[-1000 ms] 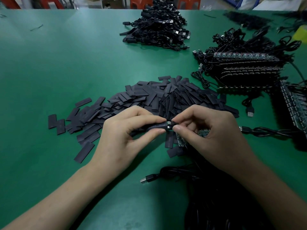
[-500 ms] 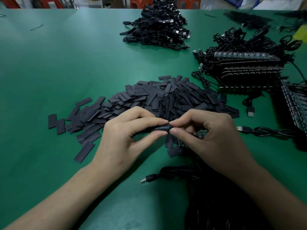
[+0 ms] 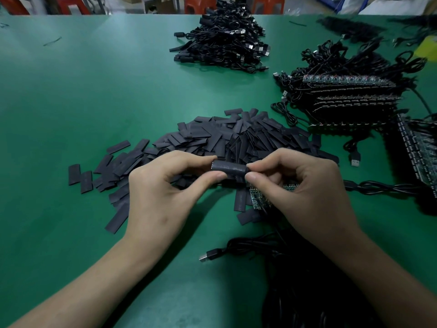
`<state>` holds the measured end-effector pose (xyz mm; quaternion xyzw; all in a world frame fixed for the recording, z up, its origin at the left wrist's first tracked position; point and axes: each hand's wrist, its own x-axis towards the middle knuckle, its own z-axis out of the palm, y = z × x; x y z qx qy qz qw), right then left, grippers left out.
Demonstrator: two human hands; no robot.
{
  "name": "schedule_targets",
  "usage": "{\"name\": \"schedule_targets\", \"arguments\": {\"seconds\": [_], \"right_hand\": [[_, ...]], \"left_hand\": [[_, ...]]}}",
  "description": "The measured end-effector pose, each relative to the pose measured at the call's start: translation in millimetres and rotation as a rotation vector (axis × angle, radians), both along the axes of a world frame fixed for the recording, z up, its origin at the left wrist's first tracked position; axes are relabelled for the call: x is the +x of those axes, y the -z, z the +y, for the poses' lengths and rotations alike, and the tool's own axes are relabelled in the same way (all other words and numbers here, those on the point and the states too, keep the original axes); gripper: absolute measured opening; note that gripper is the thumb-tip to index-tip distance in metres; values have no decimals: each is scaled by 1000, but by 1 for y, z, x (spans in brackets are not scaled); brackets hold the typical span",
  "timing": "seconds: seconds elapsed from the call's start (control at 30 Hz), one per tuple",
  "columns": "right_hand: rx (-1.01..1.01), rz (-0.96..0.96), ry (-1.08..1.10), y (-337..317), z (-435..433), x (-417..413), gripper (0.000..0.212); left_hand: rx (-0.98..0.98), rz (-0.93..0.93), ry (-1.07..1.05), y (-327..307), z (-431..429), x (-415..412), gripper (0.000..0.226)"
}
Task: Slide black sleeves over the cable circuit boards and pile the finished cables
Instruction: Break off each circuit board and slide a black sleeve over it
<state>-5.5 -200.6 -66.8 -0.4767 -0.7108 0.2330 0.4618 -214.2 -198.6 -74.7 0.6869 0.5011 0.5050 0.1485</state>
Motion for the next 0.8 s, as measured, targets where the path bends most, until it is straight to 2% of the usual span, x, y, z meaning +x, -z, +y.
{"name": "schedule_targets", "arguments": {"seconds": [0.17,0.4,0.63,0.8], "right_hand": [[13,-16,16,1,0,-2,5],[-17,23,1,2,-1,-5,8],[-82,83,-66,2,-1,-4,11],[-73,23,-74,4,0,-5,20]], "left_hand": [[-23,13,-24,2,-2,4,26],[-13,14,11,1,-3,9,46],[-9,42,-30,0,-4,11,44],[-13,72,-65,-1,-3,11,41]]}}
